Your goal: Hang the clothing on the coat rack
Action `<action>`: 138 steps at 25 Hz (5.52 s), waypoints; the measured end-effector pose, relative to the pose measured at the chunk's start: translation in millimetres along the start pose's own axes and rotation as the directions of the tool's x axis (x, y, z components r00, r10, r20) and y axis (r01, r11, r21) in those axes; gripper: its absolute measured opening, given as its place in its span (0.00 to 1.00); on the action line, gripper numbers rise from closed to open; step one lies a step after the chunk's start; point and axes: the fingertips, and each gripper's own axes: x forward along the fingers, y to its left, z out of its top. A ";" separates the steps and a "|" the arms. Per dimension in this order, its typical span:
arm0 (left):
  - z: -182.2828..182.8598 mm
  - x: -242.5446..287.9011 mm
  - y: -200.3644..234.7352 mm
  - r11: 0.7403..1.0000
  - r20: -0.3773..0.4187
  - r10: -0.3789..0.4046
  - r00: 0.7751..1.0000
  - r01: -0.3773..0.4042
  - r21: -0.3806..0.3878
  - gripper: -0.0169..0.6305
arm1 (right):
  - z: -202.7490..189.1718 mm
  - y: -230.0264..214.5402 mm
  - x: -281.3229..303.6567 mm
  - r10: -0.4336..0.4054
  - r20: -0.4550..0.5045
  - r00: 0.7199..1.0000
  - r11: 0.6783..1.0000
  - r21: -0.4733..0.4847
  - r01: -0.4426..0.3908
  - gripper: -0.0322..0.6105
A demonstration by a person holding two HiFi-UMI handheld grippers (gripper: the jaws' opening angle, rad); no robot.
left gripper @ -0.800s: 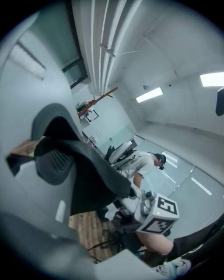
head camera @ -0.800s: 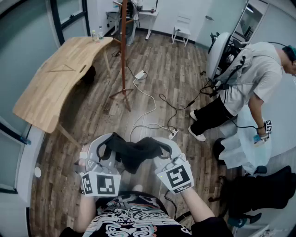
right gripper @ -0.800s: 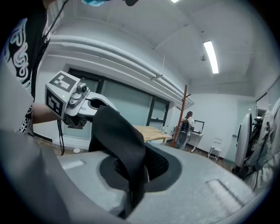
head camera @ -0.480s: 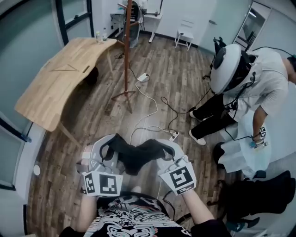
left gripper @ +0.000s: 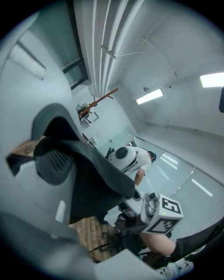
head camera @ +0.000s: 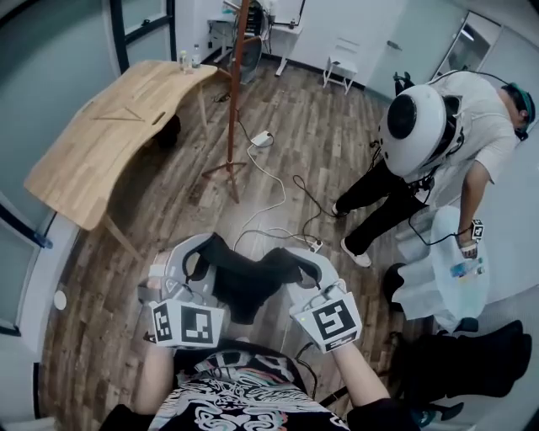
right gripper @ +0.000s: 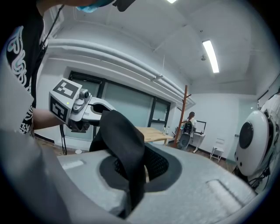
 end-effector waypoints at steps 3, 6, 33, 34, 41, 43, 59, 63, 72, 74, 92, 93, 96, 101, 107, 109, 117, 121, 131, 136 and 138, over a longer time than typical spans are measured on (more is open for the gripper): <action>-0.9 15.1 14.6 1.000 0.017 0.027 0.999 -0.027 0.003 0.04 | 3.9 -12.7 16.1 -0.001 0.016 1.000 1.000 -0.001 0.001 0.07; 2.0 31.2 19.3 1.000 0.044 0.020 0.999 -0.020 -0.006 0.04 | 3.7 -25.7 22.4 -0.003 0.014 1.000 1.000 0.024 0.003 0.07; -73.0 372.4 218.9 0.992 0.072 -0.119 0.990 0.121 -0.020 0.04 | 11.8 -260.5 340.1 -0.075 -0.051 0.996 0.994 0.073 0.078 0.07; -76.6 381.6 226.0 0.992 0.074 -0.124 0.990 0.125 -0.018 0.04 | 13.3 -267.0 350.5 -0.079 -0.054 0.995 0.994 0.072 0.083 0.07; -91.7 426.0 274.6 0.994 0.101 -0.107 0.989 0.106 0.012 0.04 | 34.6 -292.4 407.1 -0.109 -0.024 0.994 0.992 0.055 0.110 0.07; -96.5 431.6 286.5 0.995 0.103 -0.099 0.990 0.098 0.017 0.04 | 40.6 -294.6 419.4 -0.111 -0.014 0.994 0.993 0.043 0.111 0.07; -121.8 483.5 348.3 0.999 0.057 -0.032 0.998 0.031 0.026 0.04 | 58.4 -331.3 503.1 -0.031 0.035 0.999 0.999 0.021 0.031 0.07; -130.4 504.1 361.4 0.999 0.047 -0.024 0.999 0.022 0.026 0.04 | 57.3 -345.5 525.1 -0.029 0.040 0.999 0.999 0.025 0.028 0.07; -145.1 557.4 386.9 0.999 0.020 -0.028 0.999 0.027 0.023 0.04 | 55.4 -385.3 574.5 -0.019 0.029 0.999 0.999 0.034 0.018 0.07; -147.0 570.6 396.0 1.000 0.018 -0.024 1.000 0.024 0.020 0.04 | 57.6 -395.6 587.4 -0.018 0.022 1.000 0.999 0.035 0.017 0.07; -165.0 670.4 449.4 1.000 -0.007 -0.018 1.000 0.018 0.005 0.04 | 62.6 -472.4 677.1 0.015 0.009 1.000 0.999 0.045 -0.015 0.07; -166.9 675.2 451.6 1.000 -0.009 -0.018 1.000 0.018 0.005 0.04 | 62.1 -475.8 681.9 0.015 0.011 1.000 0.999 0.043 -0.015 0.07; -170.8 689.0 456.8 1.000 -0.013 -0.023 1.000 0.023 0.004 0.04 | 59.4 -486.3 694.5 0.017 0.002 1.000 0.999 0.043 -0.017 0.07; -174.8 709.2 465.1 1.000 -0.023 -0.026 0.999 0.026 0.002 0.04 | 53.2 -498.3 713.0 0.037 -0.028 0.999 0.998 0.051 -0.036 0.07; -184.0 728.3 475.4 1.000 -0.038 -0.021 0.999 0.021 -0.005 0.04 | 48.4 -507.5 732.1 0.055 -0.037 0.998 0.998 0.044 -0.054 0.07; -187.4 733.9 475.5 1.000 -0.045 -0.024 0.999 0.023 -0.007 0.04 | 45.9 -510.8 736.8 0.056 -0.044 0.997 0.997 0.056 -0.053 0.07; -190.8 753.0 486.7 1.000 -0.053 -0.012 0.999 0.012 0.006 0.04 | 45.3 -525.7 753.0 0.052 -0.050 0.997 0.998 0.046 -0.049 0.07; -189.9 760.1 491.6 1.000 -0.048 -0.007 0.999 0.007 0.001 0.04 | 46.4 -532.5 759.2 0.054 -0.054 0.997 0.998 0.042 -0.052 0.07; -197.5 794.7 494.6 1.000 -0.074 -0.011 0.997 0.011 -0.002 0.04 | 34.4 -555.9 778.0 0.075 -0.071 0.995 0.996 0.054 -0.071 0.07; -200.3 817.5 500.6 1.000 -0.090 -0.008 0.996 0.007 -0.007 0.04 | 28.7 -574.5 795.1 0.094 -0.071 0.993 0.995 0.050 -0.090 0.07; -199.5 827.6 503.6 1.000 -0.095 -0.003 0.995 0.002 -0.010 0.04 | 26.9 -583.3 801.5 0.102 -0.062 0.993 0.994 0.047 -0.099 0.07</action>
